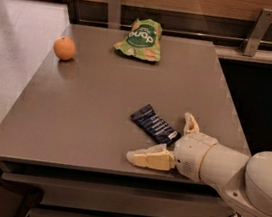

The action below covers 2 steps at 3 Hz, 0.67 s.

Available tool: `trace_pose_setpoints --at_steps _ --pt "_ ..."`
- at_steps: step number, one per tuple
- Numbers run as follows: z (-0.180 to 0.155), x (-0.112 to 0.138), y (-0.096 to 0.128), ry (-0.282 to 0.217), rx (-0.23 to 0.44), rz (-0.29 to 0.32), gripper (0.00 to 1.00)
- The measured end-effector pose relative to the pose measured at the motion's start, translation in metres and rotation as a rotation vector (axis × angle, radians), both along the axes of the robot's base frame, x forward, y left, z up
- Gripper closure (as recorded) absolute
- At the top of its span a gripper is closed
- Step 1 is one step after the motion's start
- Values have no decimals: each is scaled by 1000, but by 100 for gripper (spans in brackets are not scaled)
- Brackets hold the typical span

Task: Move rxbar blueberry near green rice chip bag

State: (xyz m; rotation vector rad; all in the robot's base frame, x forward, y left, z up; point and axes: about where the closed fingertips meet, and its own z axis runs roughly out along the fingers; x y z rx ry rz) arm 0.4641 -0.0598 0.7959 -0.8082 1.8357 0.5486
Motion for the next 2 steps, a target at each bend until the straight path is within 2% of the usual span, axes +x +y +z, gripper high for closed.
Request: trace_pose_setpoints --at_steps 2 --pt "10 0 0 0 0 0 62"
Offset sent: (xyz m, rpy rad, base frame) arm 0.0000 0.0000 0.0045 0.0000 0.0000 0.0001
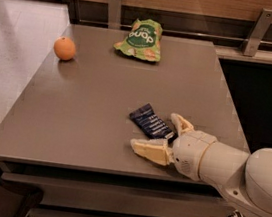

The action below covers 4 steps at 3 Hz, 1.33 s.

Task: Move rxbar blueberry near green rice chip bag

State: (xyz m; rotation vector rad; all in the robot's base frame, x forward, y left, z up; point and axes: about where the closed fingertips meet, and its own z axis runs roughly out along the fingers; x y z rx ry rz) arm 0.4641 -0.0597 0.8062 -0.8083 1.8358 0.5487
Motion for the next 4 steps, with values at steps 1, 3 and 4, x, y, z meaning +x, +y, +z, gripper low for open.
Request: trace_pose_setpoints --at_steps 1,3,4 --pt "3 0 0 0 0 0 86" --pt "3 0 0 0 0 0 100" --pt "14 12 -18 -18 -22 -6 100"
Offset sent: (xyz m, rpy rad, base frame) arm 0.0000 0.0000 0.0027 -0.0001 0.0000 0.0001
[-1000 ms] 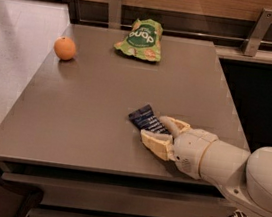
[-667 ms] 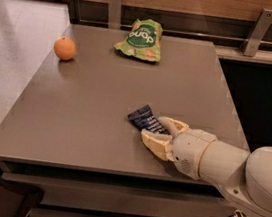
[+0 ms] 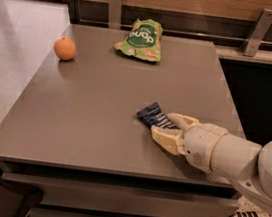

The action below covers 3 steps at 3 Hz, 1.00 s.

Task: Move rxbar blueberry near green rice chip bag

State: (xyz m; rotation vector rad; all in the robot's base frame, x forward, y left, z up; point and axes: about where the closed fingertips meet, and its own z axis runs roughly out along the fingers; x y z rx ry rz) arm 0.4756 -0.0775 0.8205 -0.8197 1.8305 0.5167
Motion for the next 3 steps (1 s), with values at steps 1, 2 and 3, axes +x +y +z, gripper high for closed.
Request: trace_pose_setpoints --at_steps 1,2,3 --pt "24 32 -39 -26 -38 -13 100" --pt "54 83 -91 -47 -77 -69 100" --pt "61 124 -118 -19 -128 -122 100"
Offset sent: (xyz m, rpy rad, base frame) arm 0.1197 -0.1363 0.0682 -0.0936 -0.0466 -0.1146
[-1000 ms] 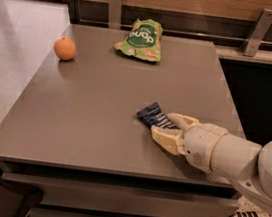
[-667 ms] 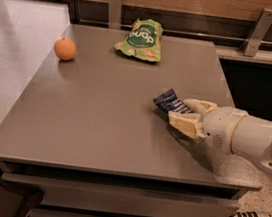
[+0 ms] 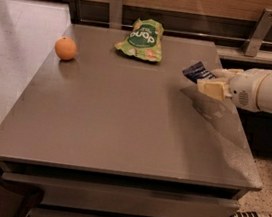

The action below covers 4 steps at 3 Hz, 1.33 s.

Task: Move rxbar blueberry near green rice chip bag

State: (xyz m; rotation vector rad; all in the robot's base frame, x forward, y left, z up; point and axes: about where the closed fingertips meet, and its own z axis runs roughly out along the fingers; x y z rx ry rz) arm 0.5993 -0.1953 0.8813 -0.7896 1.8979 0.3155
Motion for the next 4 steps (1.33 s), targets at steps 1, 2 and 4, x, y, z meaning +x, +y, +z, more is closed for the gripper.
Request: trace_pose_setpoints --at_steps 1,2,4 --pt "12 47 -22 10 -80 -81 100" --pt "6 115 -25 64 -133 -167 100" --pt "-17 189 20 83 -23 -182 100"
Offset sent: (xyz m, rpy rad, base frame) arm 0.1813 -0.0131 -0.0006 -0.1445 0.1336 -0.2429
